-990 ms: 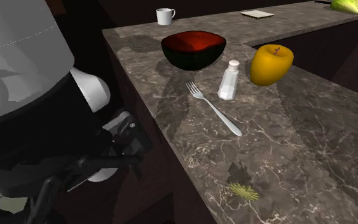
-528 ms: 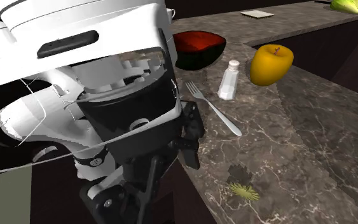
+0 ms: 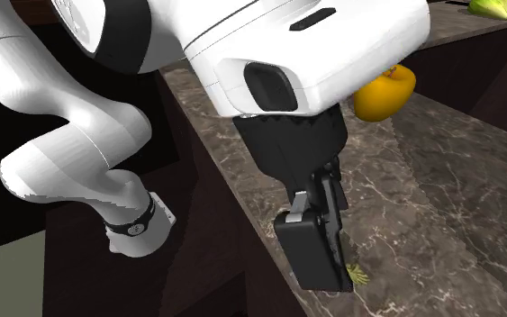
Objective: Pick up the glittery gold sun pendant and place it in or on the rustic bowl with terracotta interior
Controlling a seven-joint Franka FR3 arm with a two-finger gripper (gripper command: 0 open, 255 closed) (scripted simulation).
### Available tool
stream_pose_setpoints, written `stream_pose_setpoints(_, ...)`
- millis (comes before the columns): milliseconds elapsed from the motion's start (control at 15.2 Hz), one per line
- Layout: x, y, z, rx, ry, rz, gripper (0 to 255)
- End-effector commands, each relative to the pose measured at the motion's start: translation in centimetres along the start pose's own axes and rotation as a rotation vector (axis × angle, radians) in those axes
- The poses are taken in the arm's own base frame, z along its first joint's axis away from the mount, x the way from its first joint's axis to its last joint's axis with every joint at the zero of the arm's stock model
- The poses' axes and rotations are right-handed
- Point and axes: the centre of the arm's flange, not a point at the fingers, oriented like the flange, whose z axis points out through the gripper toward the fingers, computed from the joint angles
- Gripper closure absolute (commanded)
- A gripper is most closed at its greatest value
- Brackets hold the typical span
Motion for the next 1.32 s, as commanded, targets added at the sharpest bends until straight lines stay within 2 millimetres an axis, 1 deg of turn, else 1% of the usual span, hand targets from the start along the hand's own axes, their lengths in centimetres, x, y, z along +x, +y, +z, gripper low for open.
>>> stream_pose_setpoints(0, 0.2, -0.3, 0.8, 0.000, 0.014, -0.016, 0)
stream_pose_setpoints(396, 0.3, -0.3, 3.8, 0.000, 0.014, -0.016, 0)
stream_pose_setpoints(858, 0.3, -0.4, 3.7, 0.000, 0.014, -0.016, 0)
stream_pose_setpoints(924, 0.3, -0.4, 3.7, 0.000, 0.014, -0.016, 255)
stream_pose_setpoints(1254, 0.3, -0.4, 3.7, 0.000, 0.014, -0.016, 255)
